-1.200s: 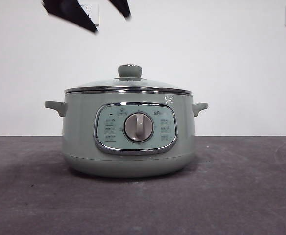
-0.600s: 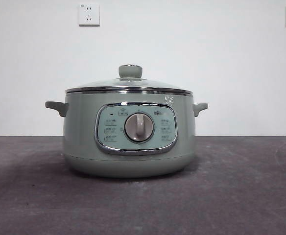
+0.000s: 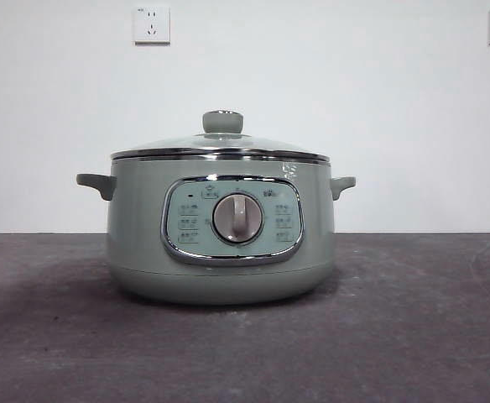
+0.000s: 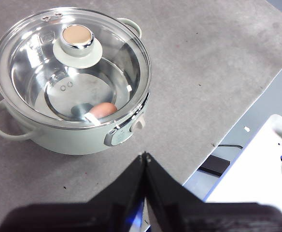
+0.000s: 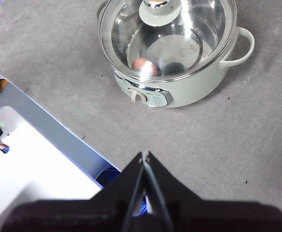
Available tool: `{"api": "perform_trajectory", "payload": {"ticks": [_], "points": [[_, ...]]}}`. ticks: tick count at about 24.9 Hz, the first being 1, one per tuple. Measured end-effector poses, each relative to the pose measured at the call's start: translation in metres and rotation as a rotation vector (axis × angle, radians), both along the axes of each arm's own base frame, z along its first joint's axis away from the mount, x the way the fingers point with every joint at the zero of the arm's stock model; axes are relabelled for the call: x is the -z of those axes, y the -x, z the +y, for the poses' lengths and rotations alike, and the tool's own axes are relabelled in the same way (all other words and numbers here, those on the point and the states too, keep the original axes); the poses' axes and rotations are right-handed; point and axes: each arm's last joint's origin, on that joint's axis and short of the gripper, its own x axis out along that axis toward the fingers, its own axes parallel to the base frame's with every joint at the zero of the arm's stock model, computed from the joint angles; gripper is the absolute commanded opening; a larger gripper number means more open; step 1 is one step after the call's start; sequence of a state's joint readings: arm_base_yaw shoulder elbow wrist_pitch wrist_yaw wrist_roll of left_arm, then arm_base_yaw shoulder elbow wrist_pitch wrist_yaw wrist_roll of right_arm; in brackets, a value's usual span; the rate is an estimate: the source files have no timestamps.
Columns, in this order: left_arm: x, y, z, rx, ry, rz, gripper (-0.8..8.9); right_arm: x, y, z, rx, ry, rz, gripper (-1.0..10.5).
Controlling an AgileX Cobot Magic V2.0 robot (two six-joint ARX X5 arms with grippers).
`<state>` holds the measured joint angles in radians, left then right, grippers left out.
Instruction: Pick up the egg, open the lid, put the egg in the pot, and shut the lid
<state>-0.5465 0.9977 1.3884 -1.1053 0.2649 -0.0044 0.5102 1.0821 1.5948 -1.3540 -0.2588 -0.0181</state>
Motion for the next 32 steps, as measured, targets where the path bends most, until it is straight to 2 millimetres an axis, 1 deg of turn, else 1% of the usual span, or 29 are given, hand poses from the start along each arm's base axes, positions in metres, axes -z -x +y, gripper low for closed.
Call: {"api": "perform_trajectory", "payload": {"ticks": [7,9,10,13,14,15,16,18,20,21,23,24,26,29,32], "points": [[0.000,0.000,0.000,0.001,-0.001,0.001,-0.04,0.000,0.000,0.000,0.001,0.000,0.000,0.0],[-0.002,0.001,0.004,-0.021,-0.019,-0.052,-0.03,0.000,0.000,0.000,0.001,0.000,0.000,0.0],[-0.007,0.002,0.009,-0.038,-0.016,-0.126,-0.03,0.000,0.000,0.000,0.000,0.000,0.000,0.0],[-0.028,0.009,0.035,-0.124,0.062,-0.467,-0.03,0.000,0.000,0.000,0.001,0.000,-0.001,0.0],[-0.030,0.014,0.044,-0.169,0.081,-0.574,-0.03,0.000,0.000,0.000,0.001,0.000,-0.001,0.0],[-0.028,0.018,0.051,-0.219,0.093,-0.672,-0.03,0.000,0.000,0.000,0.001,0.000,-0.001,0.0],[-0.022,0.023,0.058,-0.270,0.099,-0.764,-0.03,0.000,0.000,0.000,0.000,-0.001,0.000,0.0],[-0.003,0.033,0.068,-0.373,0.098,-0.925,-0.03,0.000,0.000,0.000,0.001,0.000,-0.001,0.0],[0.016,0.037,0.073,-0.427,0.093,-0.989,-0.03,0.000,0.000,0.000,0.001,0.000,-0.001,0.0],[0.030,0.038,0.074,-0.443,0.088,-1.002,-0.03,0.000,0.000,0.000,0.000,-0.001,0.000,0.0],[0.056,0.037,0.076,-0.462,0.073,-0.987,-0.03,0.000,0.000,0.000,0.001,0.000,-0.001,0.0],[0.073,0.036,0.077,-0.470,0.063,-0.967,-0.03,0.000,0.000,0.000,0.001,0.000,-0.001,0.0],[0.100,0.035,0.078,-0.489,0.044,-0.929,-0.03,0.000,0.000,0.000,0.000,-0.001,0.000,0.0],[0.135,0.035,0.079,-0.525,0.021,-0.888,-0.03,0.000,0.000,0.000,0.001,0.000,-0.001,0.0],[0.162,0.035,0.080,-0.557,0.014,-0.870,-0.03,0.000,0.000,0.000,0.000,-0.001,0.000,0.0]]}}
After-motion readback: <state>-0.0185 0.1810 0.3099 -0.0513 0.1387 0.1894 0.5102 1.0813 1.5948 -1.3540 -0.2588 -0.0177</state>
